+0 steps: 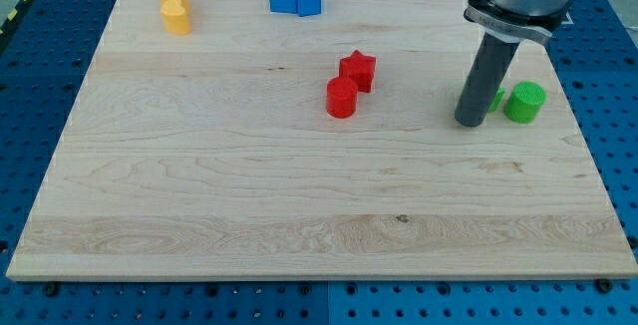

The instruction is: Separate the red star and the red circle

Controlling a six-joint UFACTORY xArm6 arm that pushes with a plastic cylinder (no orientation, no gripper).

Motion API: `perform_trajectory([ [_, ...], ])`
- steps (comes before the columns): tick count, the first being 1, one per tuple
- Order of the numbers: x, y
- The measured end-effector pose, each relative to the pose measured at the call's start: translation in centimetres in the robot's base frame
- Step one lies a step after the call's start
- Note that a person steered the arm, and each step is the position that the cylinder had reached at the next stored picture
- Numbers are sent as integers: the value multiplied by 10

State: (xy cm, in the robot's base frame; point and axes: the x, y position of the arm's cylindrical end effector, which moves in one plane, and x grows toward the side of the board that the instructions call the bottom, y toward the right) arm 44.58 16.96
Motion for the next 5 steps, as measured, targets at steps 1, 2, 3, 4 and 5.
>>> perform_trajectory([
  [1, 0, 14],
  [2, 0, 21],
  [3, -1, -1],
  [4, -21, -64],
  [5, -67, -130],
])
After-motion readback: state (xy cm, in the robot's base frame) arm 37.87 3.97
